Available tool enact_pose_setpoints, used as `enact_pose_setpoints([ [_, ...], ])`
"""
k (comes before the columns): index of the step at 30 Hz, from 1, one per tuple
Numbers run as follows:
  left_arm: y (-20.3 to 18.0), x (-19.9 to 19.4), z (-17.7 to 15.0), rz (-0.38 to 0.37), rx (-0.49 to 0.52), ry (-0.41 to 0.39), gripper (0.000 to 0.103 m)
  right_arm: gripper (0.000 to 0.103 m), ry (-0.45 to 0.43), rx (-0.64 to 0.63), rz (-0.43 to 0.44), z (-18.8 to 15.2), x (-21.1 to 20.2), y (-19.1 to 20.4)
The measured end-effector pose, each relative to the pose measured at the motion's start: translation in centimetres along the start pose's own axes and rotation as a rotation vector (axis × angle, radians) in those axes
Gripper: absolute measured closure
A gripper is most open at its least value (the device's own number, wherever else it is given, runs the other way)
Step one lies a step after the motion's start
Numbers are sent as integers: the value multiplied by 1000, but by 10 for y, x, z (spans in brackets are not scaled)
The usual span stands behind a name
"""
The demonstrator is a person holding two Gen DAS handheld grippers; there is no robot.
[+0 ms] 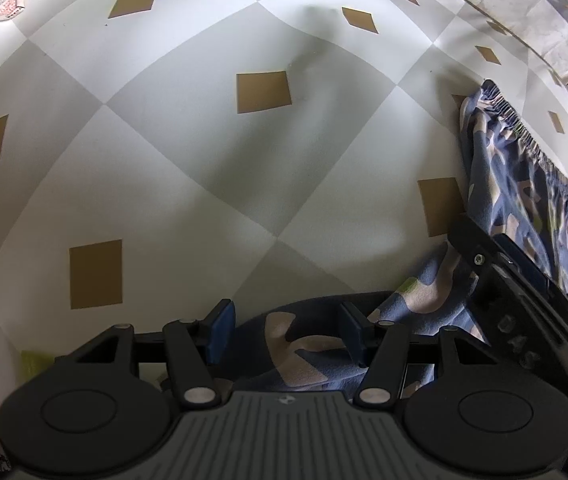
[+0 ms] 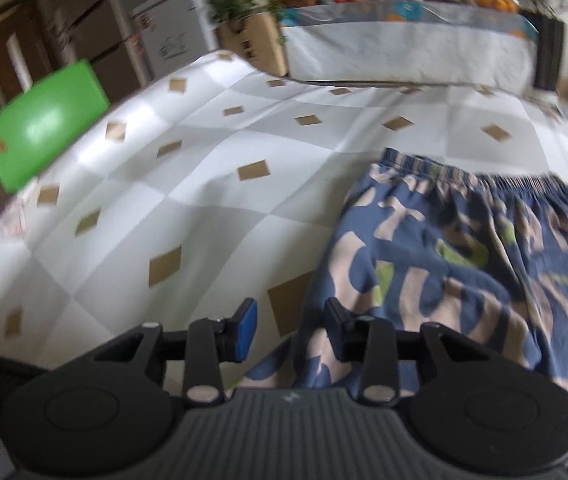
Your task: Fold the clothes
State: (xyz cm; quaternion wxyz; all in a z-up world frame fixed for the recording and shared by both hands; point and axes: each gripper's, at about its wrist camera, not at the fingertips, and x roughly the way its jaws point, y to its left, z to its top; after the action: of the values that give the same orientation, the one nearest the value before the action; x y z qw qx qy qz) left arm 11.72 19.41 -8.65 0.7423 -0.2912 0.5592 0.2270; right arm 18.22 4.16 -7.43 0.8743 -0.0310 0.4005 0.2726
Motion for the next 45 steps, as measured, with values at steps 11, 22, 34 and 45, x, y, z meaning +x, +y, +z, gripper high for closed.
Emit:
enact_pose_setpoints([
  [11, -11, -5, -5, 27, 69, -42, 47, 98, 1, 98, -38, -7, 11, -18],
  [22, -23, -11, -7, 6, 126, -64, 47, 96, -17, 631, 48, -30, -1, -88],
  [34, -34, -5, -16, -13, 174, -31, 47, 74, -44, 360, -55, -11, -4, -68],
  [45, -37, -5, -18, -17, 191, -29, 45, 82, -77, -23, 48, 29, -4, -42],
])
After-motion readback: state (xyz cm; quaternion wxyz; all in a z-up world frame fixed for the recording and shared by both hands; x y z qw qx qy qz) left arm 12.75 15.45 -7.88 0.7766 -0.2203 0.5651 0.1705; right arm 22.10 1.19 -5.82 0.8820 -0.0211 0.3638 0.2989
